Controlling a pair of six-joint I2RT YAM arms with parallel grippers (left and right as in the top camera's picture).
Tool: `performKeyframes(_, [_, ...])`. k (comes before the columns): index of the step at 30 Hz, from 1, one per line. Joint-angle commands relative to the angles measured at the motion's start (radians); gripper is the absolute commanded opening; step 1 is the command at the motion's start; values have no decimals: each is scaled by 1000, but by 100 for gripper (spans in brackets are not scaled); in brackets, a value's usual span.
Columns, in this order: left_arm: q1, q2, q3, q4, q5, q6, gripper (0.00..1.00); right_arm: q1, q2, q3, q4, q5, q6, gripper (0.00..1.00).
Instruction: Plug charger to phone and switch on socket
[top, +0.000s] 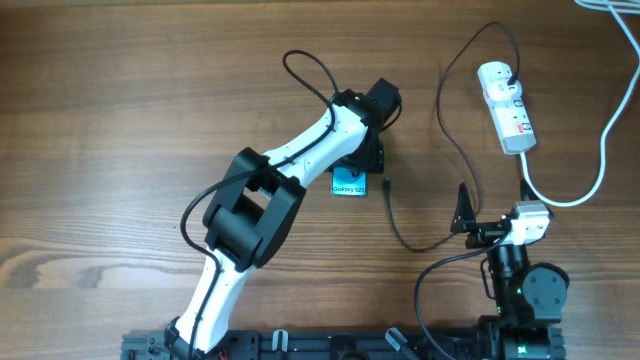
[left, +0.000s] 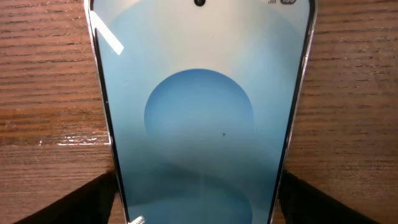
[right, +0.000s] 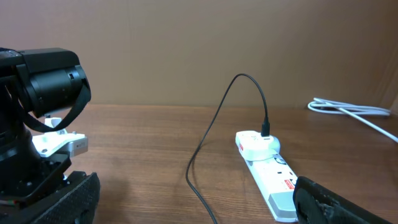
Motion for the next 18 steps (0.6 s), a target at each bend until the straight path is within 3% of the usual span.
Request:
performKeyframes(1, [2, 56, -49, -2, -4, 3, 89, 5, -4, -1, 2, 13, 5, 100])
performKeyframes(5, [2, 56, -49, 24, -18, 29, 95, 5, -4, -1, 2, 13, 5, 100])
performKeyframes(18, [2, 56, -49, 53, -48, 55, 88, 5, -4, -1, 2, 13, 5, 100])
